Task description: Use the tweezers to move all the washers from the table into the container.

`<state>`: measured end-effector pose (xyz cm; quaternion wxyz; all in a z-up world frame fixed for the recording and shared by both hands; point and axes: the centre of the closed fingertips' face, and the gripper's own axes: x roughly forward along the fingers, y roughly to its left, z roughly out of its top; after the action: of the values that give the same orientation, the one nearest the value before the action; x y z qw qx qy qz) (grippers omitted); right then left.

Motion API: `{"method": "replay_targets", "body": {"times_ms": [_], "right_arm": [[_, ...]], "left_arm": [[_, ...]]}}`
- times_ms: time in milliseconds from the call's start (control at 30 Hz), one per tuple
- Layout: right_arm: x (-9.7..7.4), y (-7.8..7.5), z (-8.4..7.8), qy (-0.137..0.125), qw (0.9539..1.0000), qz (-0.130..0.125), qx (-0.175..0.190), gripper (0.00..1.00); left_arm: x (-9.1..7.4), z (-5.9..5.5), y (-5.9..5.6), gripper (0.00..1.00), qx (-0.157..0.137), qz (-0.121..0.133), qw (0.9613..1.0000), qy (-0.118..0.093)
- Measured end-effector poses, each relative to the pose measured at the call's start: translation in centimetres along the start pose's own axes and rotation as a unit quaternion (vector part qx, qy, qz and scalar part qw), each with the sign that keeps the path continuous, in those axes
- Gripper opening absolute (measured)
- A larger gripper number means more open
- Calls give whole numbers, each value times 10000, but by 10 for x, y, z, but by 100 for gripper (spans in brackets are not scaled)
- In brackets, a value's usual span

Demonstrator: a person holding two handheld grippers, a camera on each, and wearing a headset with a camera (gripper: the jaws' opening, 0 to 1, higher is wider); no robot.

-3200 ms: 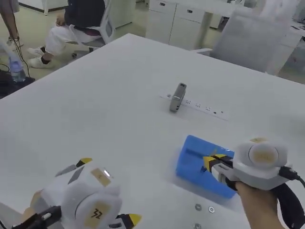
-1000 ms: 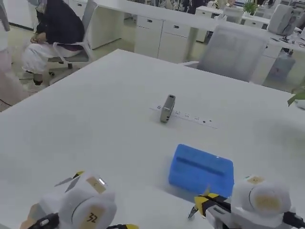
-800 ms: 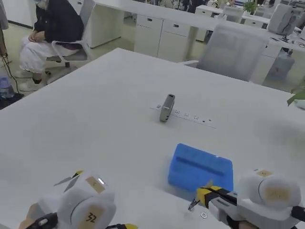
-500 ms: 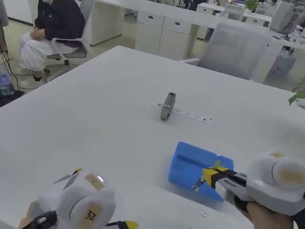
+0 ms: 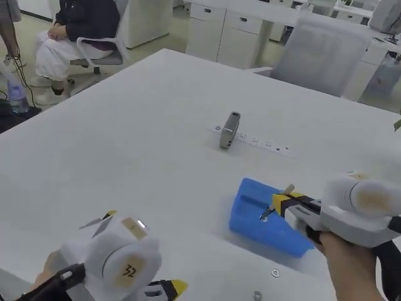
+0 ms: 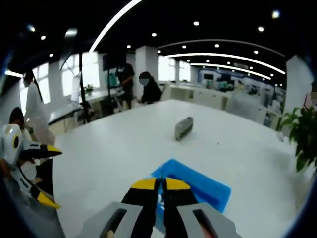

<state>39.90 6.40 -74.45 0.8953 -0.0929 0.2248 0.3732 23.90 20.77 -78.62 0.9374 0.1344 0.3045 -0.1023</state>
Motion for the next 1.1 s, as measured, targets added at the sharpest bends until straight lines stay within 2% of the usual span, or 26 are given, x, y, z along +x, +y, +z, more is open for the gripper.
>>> {"method": "replay_targets", "body": {"times_ms": [167,267,333,500,600,633,700,867,1100], "right_arm": [[15,-3,-22,270,9996,3,68,0],[19,-4,-27,301,9995,10,94,0],[21,-6,-30,322,9994,-2,115,0],[27,-11,-34,327,9991,-24,273,0],[27,-12,-39,307,9994,-110,135,0],[29,-13,-37,155,9998,-101,98,0],[27,-13,-39,228,9996,-116,107,0],[26,-17,-42,191,9996,-149,120,0],[26,-15,-39,249,9996,-143,-16,0]], "left_arm": [[0,-1,0,93,2,-13,10000,38],[1,0,-2,93,-12,-64,10000,5],[2,-3,-2,93,21,-55,9999,84],[3,-5,-4,93,41,-101,9998,154],[4,-6,-5,93,85,-120,9997,192],[4,-7,-5,93,95,-122,9997,202],[5,-8,-6,92,116,-128,9995,247],[5,-10,-8,92,160,-183,9992,316],[6,-13,-10,92,254,-200,9987,391]]}}
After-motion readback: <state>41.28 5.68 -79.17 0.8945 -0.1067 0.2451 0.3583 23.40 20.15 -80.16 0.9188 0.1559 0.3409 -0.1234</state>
